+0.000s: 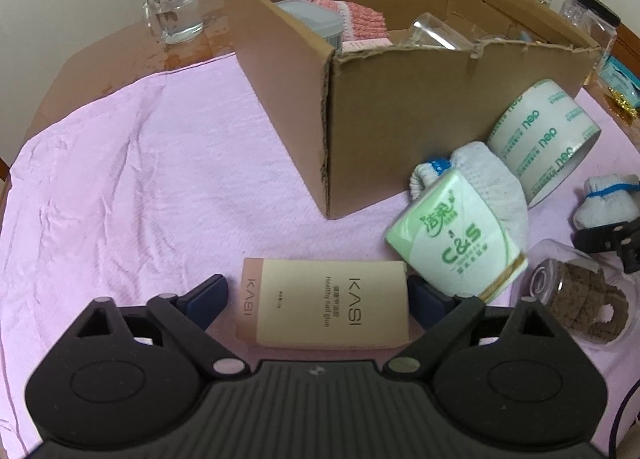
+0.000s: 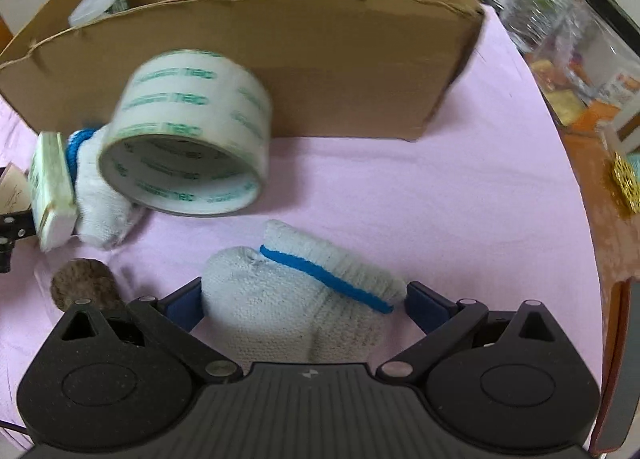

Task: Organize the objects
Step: 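Close left tool on the KASI box while right tool grasps the white blue-banded glove, then carry the KASI box and white glove over the cardboard box with both tools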

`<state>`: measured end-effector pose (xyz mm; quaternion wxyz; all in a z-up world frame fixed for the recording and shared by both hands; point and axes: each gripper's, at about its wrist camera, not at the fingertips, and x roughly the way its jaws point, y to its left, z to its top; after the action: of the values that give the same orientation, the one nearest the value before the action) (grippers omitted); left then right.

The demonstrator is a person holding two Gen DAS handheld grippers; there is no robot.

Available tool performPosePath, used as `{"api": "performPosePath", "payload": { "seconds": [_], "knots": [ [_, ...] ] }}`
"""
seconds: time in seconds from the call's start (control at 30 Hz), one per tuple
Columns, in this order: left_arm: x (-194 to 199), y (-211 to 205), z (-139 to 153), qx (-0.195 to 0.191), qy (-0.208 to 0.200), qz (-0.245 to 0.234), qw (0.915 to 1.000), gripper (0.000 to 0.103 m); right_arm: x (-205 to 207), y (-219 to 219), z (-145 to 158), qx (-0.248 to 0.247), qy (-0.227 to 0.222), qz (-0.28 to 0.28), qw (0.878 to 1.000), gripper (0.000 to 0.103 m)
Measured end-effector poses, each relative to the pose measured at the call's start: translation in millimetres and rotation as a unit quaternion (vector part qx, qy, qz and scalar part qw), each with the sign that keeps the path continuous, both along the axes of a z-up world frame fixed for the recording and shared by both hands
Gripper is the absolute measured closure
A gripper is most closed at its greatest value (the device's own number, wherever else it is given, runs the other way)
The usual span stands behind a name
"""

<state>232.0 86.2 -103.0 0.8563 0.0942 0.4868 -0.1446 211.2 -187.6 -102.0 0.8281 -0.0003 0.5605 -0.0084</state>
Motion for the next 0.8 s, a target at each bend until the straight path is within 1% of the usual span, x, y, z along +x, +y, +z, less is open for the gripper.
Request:
{"api": "performPosePath", "payload": {
  "seconds": [0.17,0.3,0.37,0.5,0.57,0.7,0.8],
  "knots": [
    [1.0,-3.1,1.8,-0.004,0.001,-0.007,1.0,0.024,0.3,3.5,0.3,-0.003,-0.001,-0.001,1.0,0.0],
    [-0.1,-3.5,1.8,0.0,0.002,-0.004,1.0,0.024,-1.0,4.9,1.4,-0.001,-0.002,0.001,1.0,0.001],
    [0.0,-3.3,2.6,0.005,0.005,0.002,1.0,0.024,-1.8,6.0,3.7,0.0,-0.003,0.005,1.0,0.007],
    [-0.2,-3.0,6.9,0.01,0.014,0.004,0.9999,0.024,-3.4,6.8,7.3,-0.001,-0.002,0.014,1.0,0.012],
    [-0.4,-2.2,11.1,0.009,0.018,0.006,0.9998,0.024,-4.0,5.2,9.0,0.002,-0.003,0.016,1.0,0.014],
    [-5.3,-3.7,22.6,0.022,0.007,0.005,0.9997,0.024,-7.3,0.4,11.1,0.003,-0.004,0.022,1.0,0.016],
    [-8.6,-3.0,33.9,0.01,0.009,0.008,0.9999,0.024,-5.2,-1.0,15.0,0.002,-0.011,0.03,0.999,0.017]
  ]
}}
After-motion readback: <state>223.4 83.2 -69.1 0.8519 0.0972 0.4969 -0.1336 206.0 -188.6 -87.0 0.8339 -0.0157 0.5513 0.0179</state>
